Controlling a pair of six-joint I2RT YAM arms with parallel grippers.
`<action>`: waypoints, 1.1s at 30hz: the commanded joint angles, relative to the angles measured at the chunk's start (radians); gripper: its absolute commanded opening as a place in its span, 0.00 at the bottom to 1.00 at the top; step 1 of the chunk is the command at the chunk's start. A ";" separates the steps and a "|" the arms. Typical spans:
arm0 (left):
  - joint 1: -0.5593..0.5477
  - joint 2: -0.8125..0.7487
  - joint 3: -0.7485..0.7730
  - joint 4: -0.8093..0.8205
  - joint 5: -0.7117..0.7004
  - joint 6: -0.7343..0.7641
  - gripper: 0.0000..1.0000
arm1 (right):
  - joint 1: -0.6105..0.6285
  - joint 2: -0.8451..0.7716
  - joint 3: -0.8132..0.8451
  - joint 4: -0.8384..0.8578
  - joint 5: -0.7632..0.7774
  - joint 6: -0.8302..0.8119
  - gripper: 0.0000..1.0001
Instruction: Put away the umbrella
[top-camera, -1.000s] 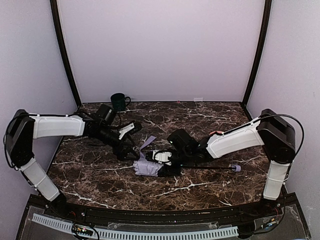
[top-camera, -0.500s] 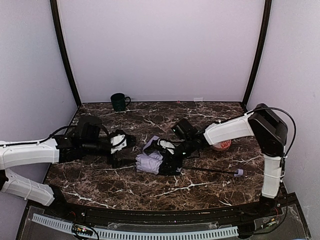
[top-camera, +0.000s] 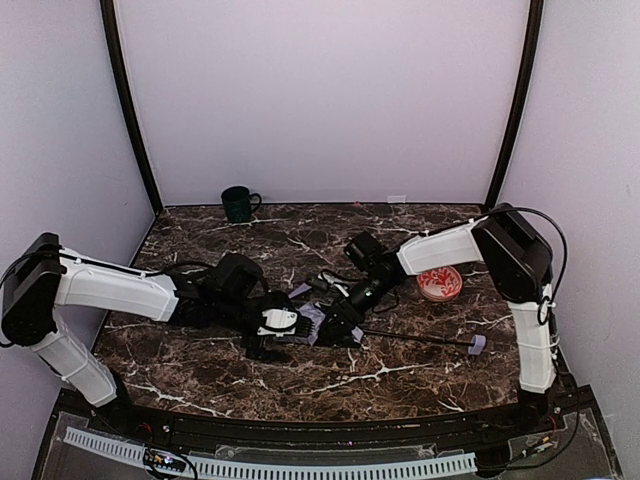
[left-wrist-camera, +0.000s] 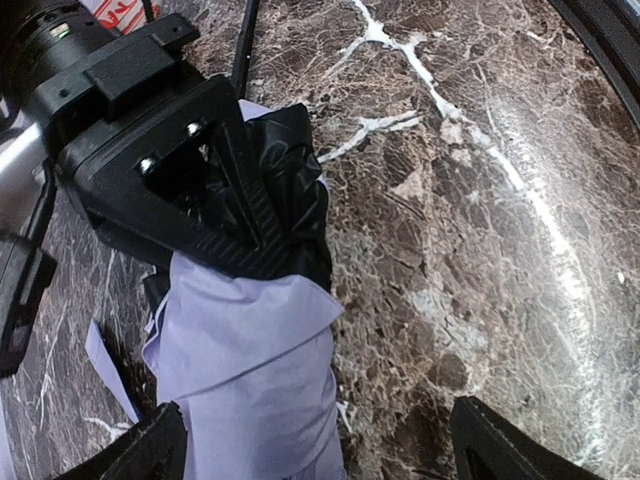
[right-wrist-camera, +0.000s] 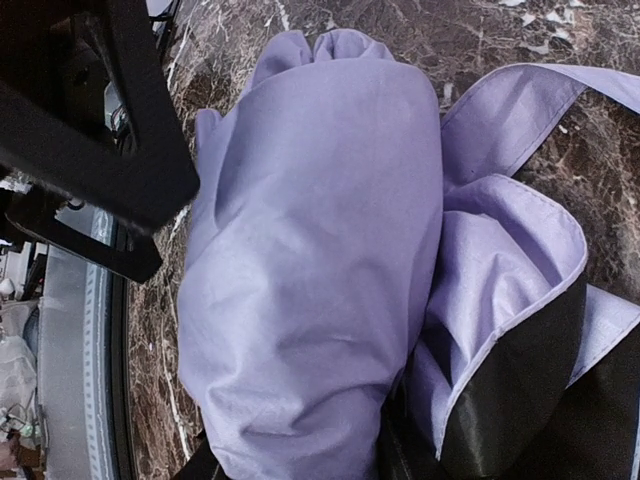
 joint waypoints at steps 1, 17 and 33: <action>-0.020 0.058 0.057 0.042 -0.042 0.042 0.95 | -0.008 0.121 -0.005 -0.207 0.061 0.011 0.14; -0.022 0.304 0.205 -0.180 -0.189 -0.063 0.59 | -0.070 0.106 0.070 -0.082 0.030 0.139 0.40; -0.022 0.441 0.342 -0.492 -0.041 -0.173 0.35 | -0.204 -0.232 -0.083 0.067 0.101 0.236 0.67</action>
